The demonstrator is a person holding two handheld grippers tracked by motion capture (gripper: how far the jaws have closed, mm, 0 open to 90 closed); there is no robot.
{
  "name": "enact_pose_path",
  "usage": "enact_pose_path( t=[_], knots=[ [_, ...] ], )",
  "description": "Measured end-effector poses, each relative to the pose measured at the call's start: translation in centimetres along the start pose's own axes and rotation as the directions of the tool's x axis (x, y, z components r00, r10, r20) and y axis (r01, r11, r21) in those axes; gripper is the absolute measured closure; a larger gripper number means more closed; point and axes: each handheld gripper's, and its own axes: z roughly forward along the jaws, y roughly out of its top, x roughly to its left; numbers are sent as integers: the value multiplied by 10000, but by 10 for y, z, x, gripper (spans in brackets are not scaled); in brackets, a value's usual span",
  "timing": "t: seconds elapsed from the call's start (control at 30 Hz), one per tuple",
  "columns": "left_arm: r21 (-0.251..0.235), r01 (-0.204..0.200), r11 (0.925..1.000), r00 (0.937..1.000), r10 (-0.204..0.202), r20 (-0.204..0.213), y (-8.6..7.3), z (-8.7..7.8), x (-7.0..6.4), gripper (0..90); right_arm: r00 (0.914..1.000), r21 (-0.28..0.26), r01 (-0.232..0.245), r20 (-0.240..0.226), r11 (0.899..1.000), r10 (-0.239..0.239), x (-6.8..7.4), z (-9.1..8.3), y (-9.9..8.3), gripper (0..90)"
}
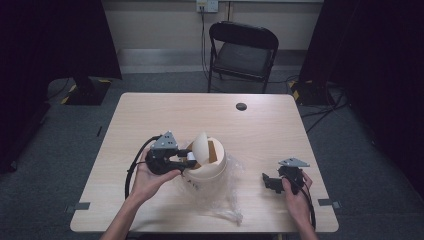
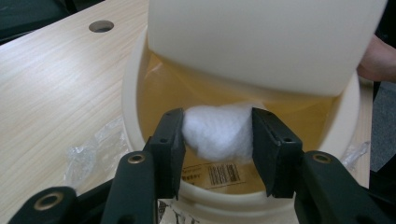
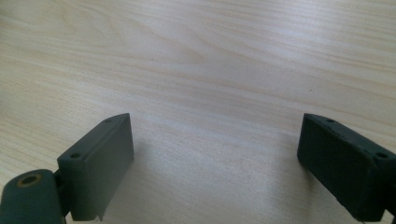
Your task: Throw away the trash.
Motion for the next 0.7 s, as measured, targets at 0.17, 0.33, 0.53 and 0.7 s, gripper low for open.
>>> enact_pose_path(
  t=[0.17, 0.33, 0.53, 0.7],
  knots=[
    [140, 2, 9999, 10000, -2, -58, 1, 7, -1, 561, 10000, 0, -1, -1, 10000, 1, 0, 0, 0, 100],
    [304, -77, 9995, 10000, 79, -59, 2, 12, -2, 560, 10000, 0, 1, -1, 10000, -1, 0, 0, 0, 100],
    [334, 108, 9994, 9999, -108, -13, 4, 17, 0, 560, 10000, 0, -1, -2, 10000, 1, 0, 0, 0, 100],
    [452, 77, 9989, 9999, -74, -70, 5, 19, -1, 548, 10000, 0, 2, 0, 10000, -2, 0, 0, 0, 100]
  ],
)
